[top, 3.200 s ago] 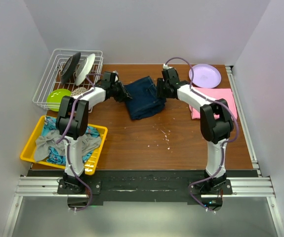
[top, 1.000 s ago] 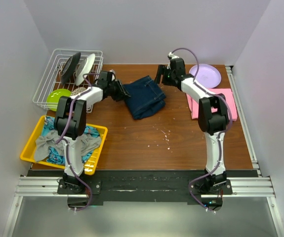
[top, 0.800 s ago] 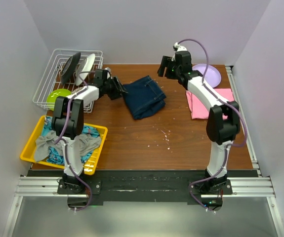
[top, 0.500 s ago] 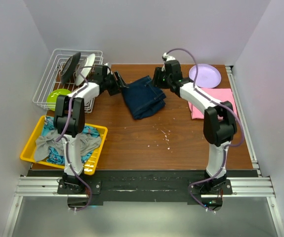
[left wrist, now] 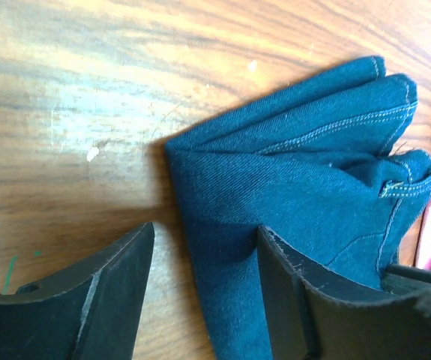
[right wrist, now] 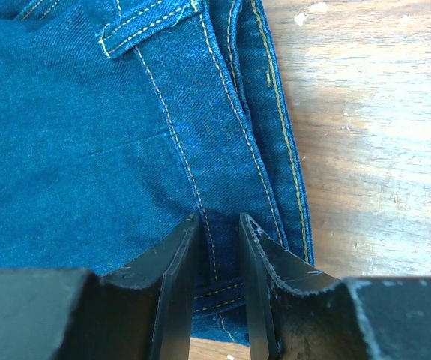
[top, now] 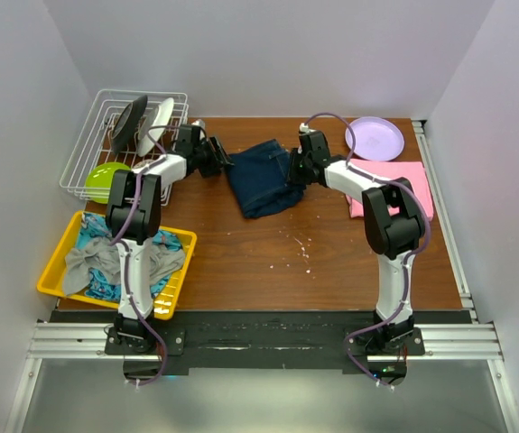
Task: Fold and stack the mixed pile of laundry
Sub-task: Pick up the skirt from the center of the board.
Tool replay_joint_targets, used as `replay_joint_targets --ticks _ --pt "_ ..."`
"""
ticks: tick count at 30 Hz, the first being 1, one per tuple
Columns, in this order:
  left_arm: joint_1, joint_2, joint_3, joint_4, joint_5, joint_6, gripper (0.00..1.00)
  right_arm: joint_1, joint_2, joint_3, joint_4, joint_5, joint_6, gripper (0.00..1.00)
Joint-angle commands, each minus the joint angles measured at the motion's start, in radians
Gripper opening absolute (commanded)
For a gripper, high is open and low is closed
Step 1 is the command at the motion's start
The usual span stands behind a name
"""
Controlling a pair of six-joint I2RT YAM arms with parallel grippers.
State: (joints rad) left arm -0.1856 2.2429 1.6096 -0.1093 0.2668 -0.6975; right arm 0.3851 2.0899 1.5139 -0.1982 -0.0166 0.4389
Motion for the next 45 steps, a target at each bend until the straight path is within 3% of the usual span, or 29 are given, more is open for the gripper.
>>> replay_joint_targets --ticks 1,4,7,10,11,12,22,24,25,26,29,32,36,37,41,45 --pt "-0.014 0.03 -0.037 0.071 -0.073 -0.017 0.6 -0.002 0.01 0.009 -0.043 0.015 -0.006 0.32" --pt "-0.032 0.035 -0.05 0.094 -0.103 -0.04 0.54 -0.008 0.024 0.019 -0.043 0.015 -0.008 0.31" --pt "-0.046 0.005 -0.103 0.154 -0.147 -0.072 0.42 -0.014 0.035 0.032 -0.046 0.03 -0.012 0.32" --pt "-0.06 -0.064 -0.228 0.217 -0.195 -0.105 0.18 -0.022 0.044 0.06 -0.049 0.038 -0.026 0.33" --pt "-0.074 -0.087 -0.259 0.227 -0.227 -0.109 0.05 -0.023 0.051 0.066 -0.05 0.044 -0.031 0.34" --pt "-0.08 -0.144 -0.295 0.249 -0.247 -0.111 0.0 -0.025 0.055 0.074 -0.055 0.049 -0.038 0.36" --pt "-0.221 -0.548 -0.822 0.26 -0.443 -0.312 0.0 -0.086 0.104 0.245 -0.087 0.02 -0.071 0.57" --pt "-0.244 -0.613 -0.869 0.266 -0.437 -0.329 0.06 -0.086 0.107 0.279 -0.113 0.02 -0.072 0.61" --pt "-0.245 -0.632 -0.895 0.27 -0.423 -0.317 0.12 -0.087 0.104 0.305 -0.122 0.02 -0.071 0.63" --pt "-0.247 -0.65 -0.896 0.249 -0.396 -0.303 0.26 -0.088 0.098 0.315 -0.132 0.02 -0.069 0.68" --pt "-0.259 -0.744 -0.864 0.127 -0.373 -0.211 0.48 -0.089 0.058 0.333 -0.193 0.035 -0.051 0.77" --pt "-0.265 -0.862 -0.826 -0.008 -0.406 -0.113 0.61 -0.089 -0.038 0.254 -0.195 0.04 -0.013 0.85" --pt "-0.259 -0.896 -0.713 -0.076 -0.391 0.065 0.64 -0.088 -0.255 -0.022 -0.068 0.024 0.085 0.94" --pt "-0.258 -0.875 -0.645 -0.075 -0.367 0.16 0.66 -0.089 -0.301 -0.172 -0.029 0.02 0.116 0.97" --pt "-0.236 -0.715 -0.458 -0.093 -0.13 0.367 0.72 -0.084 -0.514 -0.495 0.193 -0.061 0.285 0.99" --pt "-0.201 -0.515 -0.297 -0.133 -0.011 0.443 0.73 -0.049 -0.645 -0.71 0.327 -0.052 0.391 0.99"
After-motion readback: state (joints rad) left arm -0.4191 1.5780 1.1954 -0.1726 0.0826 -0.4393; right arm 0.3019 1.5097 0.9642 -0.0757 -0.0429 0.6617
